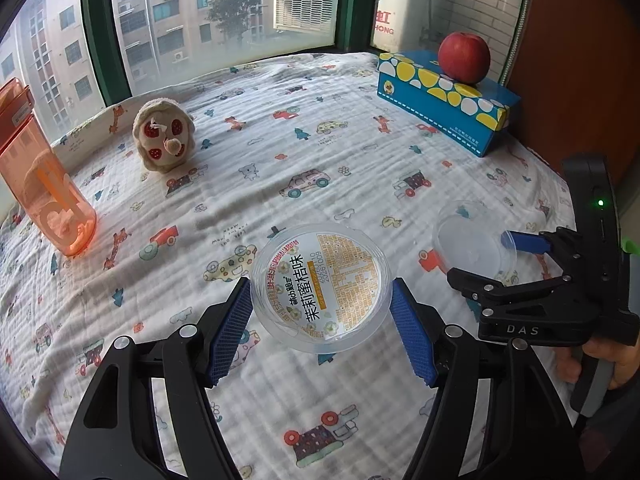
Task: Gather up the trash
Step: 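Grasp the clear round lid with the right tool while the left holds the cup, then carry the lid into the basket and open the right tool while the left carries the cup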
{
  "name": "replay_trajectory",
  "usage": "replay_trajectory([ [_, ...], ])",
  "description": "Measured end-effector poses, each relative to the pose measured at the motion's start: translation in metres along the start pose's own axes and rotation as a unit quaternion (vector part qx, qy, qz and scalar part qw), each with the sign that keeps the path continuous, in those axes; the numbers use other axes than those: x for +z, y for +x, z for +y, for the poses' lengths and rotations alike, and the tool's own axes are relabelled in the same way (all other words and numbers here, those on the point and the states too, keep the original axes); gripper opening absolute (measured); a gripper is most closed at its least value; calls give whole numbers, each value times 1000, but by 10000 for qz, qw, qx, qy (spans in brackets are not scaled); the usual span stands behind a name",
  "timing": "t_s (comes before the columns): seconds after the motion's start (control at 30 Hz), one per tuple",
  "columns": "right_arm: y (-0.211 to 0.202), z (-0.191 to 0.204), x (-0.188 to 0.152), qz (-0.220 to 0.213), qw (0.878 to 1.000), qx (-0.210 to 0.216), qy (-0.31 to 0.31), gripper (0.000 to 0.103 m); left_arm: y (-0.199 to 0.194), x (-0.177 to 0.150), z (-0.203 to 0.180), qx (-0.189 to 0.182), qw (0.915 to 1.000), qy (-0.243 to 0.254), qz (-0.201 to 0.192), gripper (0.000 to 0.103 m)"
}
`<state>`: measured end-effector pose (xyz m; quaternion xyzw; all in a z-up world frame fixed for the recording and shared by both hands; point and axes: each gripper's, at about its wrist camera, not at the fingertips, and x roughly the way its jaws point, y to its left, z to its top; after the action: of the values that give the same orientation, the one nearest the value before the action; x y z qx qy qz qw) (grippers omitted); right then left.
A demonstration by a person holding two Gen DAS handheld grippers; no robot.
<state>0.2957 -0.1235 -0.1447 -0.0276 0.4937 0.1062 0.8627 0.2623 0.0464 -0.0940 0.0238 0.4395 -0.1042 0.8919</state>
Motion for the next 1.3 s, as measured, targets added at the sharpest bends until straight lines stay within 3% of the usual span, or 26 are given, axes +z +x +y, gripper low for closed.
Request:
replay_trajectory([
  [0.43,-57,-6,-31,-229,9996,-151,-103,88,-22,-4,-22,-96,9998,72,-134,68],
  [1.3,-201,-63,-140,-803,9937,-403,664,88,-107,-47,-130,-651,9951,548,-495,68],
])
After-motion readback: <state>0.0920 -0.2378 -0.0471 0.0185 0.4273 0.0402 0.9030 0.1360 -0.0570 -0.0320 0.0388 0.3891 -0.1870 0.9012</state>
